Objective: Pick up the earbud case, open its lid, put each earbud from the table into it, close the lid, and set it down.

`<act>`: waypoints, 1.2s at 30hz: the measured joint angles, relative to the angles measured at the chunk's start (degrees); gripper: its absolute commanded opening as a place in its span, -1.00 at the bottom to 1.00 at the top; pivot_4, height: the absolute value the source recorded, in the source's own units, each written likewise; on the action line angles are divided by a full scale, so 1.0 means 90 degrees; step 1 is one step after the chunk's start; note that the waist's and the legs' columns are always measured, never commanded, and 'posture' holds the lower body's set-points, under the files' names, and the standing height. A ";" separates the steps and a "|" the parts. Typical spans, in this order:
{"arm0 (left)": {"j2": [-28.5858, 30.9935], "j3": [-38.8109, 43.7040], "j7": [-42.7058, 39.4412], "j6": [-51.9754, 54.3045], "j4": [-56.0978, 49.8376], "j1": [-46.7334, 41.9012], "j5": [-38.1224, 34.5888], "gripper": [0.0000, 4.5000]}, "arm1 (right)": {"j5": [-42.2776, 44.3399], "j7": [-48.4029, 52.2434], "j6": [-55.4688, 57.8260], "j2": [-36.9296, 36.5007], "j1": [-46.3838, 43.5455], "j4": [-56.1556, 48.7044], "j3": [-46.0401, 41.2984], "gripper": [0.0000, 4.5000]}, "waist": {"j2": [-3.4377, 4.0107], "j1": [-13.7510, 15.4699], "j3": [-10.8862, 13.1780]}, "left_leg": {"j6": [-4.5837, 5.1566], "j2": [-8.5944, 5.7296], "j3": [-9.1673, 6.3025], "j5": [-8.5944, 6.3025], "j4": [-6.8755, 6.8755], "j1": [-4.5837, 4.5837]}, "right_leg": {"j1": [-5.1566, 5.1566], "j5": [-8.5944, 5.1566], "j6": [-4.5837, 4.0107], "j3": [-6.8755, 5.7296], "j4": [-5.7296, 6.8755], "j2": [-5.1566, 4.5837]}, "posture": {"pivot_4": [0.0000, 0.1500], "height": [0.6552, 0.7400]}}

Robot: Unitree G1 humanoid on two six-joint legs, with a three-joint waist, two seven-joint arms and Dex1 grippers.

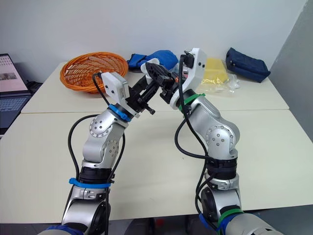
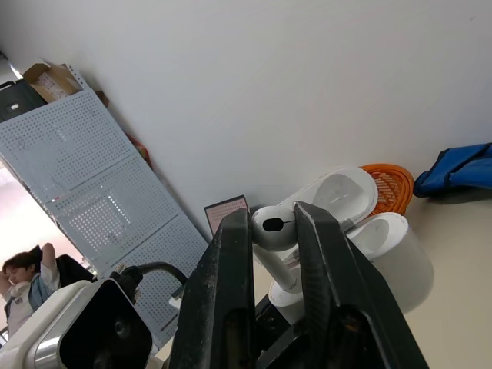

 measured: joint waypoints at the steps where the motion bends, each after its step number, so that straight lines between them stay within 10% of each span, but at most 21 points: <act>1: -0.0001 -0.0001 0.0000 0.0001 -0.0006 0.0001 0.0000 -0.66 | 0.0000 0.0000 -0.0002 -0.0005 0.0001 0.0000 0.0006 -0.82 | 0.0000 0.0000 0.0000 | 0.0000 0.0000 0.0000 0.0000 0.0000 0.0000 | 0.0000 0.0000 0.0000 0.0001 0.0000 0.0000 | 1.00 1.00; 17: -0.0008 -0.0036 0.0021 0.0153 -0.0019 0.0036 -0.0015 -0.66 | -0.0196 0.0014 -0.0181 -0.0096 0.0172 -0.0004 0.0202 -0.82 | 0.0000 0.0000 0.0000 | 0.0000 0.0000 -0.0003 0.0000 -0.0001 -0.0007 | -0.0003 0.0000 0.0000 0.0000 -0.0004 0.0000 | 1.00 1.00; 22: -0.0009 -0.0011 0.0106 0.0265 -0.0010 0.0035 -0.0021 -0.66 | -0.0193 0.0040 -0.0183 -0.0115 0.0196 -0.0029 0.0248 0.08 | 0.0000 -0.0001 0.0000 | 0.0000 0.0001 -0.0008 0.0000 -0.0001 -0.0010 | -0.0004 0.0000 0.0000 0.0000 -0.0005 0.0000 | 1.00 1.00; 36: -0.0062 0.0052 0.0100 0.0293 -0.0007 0.0031 -0.0118 -0.66 | -0.0168 0.0108 -0.0265 -0.0424 0.0191 0.0003 0.0176 0.08 | 0.0000 0.0000 0.0000 | 0.0000 -0.0001 -0.0019 0.0000 -0.0001 -0.0030 | -0.0014 0.0000 0.0000 -0.0002 -0.0013 -0.0001 | 1.00 1.00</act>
